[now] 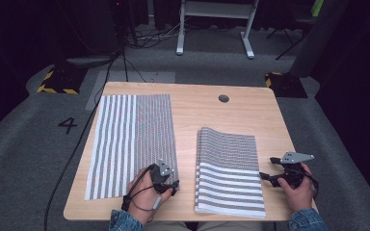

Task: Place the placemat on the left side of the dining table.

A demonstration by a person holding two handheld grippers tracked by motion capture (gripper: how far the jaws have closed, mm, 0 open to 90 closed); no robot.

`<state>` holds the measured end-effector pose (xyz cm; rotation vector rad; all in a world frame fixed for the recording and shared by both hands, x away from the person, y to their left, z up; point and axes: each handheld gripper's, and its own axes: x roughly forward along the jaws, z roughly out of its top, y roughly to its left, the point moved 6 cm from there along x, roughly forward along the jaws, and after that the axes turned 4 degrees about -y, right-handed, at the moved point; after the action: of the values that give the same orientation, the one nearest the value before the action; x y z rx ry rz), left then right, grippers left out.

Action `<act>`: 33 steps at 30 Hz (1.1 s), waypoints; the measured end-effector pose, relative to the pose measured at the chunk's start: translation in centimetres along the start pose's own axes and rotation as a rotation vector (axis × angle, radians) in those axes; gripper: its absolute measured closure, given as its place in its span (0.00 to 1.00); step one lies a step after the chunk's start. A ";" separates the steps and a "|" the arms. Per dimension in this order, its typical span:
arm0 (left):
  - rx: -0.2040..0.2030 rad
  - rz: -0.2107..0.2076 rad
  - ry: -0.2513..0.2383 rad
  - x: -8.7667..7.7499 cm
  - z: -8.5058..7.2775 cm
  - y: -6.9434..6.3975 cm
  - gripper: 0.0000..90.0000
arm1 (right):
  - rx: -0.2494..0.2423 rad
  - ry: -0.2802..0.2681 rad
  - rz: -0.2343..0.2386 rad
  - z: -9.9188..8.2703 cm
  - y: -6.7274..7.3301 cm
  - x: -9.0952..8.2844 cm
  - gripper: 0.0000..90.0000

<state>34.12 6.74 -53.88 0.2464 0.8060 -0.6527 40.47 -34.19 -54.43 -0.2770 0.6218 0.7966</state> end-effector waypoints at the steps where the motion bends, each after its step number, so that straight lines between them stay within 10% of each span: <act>1: 0.007 -0.004 -0.014 0.1 0.1 0.0 0.39 | 0.001 0.000 0.000 0.0 0.0 0.0 0.17; 15: 0.040 0.061 -0.021 -1.7 -0.2 2.1 0.90 | 0.002 0.000 -0.001 0.0 0.0 0.0 0.17; 33: -0.030 0.077 -0.036 -3.5 -0.8 4.7 0.90 | 0.002 0.000 -0.001 0.0 0.0 0.0 0.17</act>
<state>34.76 12.32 -52.01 0.2363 0.7674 -0.5707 40.45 -34.19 -54.43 -0.2752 0.6229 0.7952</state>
